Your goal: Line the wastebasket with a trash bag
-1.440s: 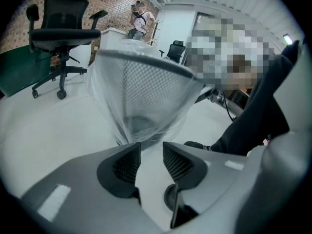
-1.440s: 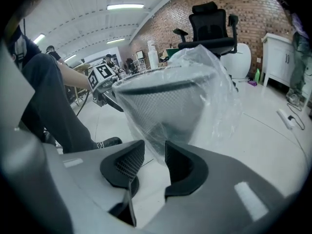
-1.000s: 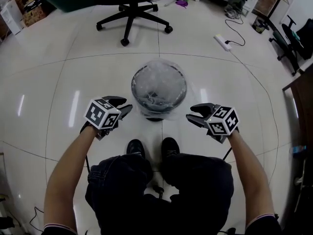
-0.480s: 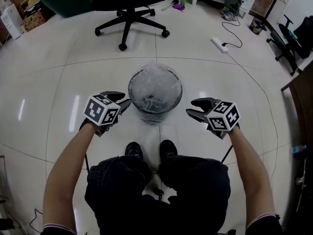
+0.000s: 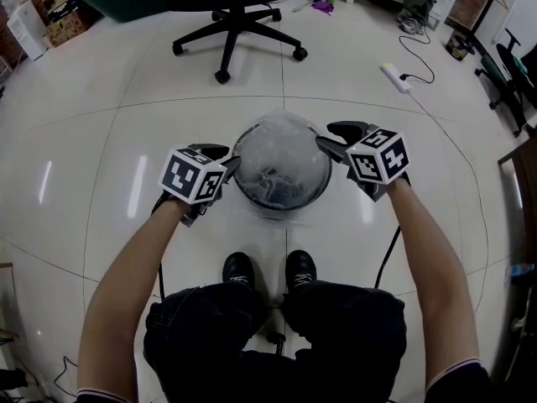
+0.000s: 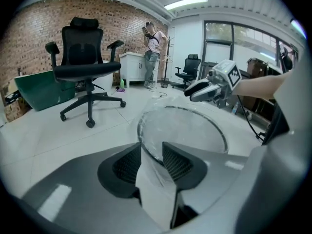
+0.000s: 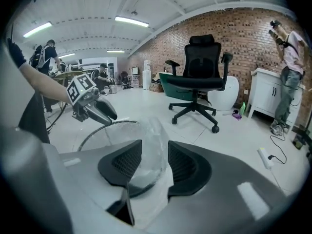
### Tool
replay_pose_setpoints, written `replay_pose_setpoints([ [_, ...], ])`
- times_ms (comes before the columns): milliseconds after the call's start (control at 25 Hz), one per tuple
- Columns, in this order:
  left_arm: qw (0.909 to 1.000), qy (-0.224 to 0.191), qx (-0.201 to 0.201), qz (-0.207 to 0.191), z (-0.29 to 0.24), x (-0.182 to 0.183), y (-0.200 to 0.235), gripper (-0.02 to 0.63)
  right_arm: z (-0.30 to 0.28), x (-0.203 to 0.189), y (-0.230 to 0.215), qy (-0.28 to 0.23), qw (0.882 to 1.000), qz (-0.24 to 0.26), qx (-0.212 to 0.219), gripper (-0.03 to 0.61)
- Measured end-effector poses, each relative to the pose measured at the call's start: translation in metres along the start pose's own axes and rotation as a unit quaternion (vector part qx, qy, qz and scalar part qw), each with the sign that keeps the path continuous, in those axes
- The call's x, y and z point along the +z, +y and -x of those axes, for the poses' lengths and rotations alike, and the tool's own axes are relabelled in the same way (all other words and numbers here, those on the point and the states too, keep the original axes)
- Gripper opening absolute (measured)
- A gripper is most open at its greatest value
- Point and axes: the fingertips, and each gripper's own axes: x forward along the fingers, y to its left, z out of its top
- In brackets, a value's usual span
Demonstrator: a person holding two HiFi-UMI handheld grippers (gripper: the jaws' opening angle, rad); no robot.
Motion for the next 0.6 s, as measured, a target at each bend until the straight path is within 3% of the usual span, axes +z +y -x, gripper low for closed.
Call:
replay_pose_setpoints([
  [240, 1.0, 0.006, -0.002, 0.007, -0.02, 0.0, 0.009, 0.137, -0.04, 0.017, -0.015, 0.01, 1.0, 0.001, 0.02, 0.162],
  [400, 0.9999, 0.003, 0.002, 0.013, -0.025, 0.004, 0.015, 0.123, -0.049, 0.022, -0.026, 0.011, 1.0, 0.001, 0.026, 0.013],
  [600, 0.9999, 0.005, 0.009, 0.013, -0.026, 0.006, 0.019, 0.107, -0.05, 0.016, -0.049, 0.016, 0.999, -0.018, 0.026, 0.003],
])
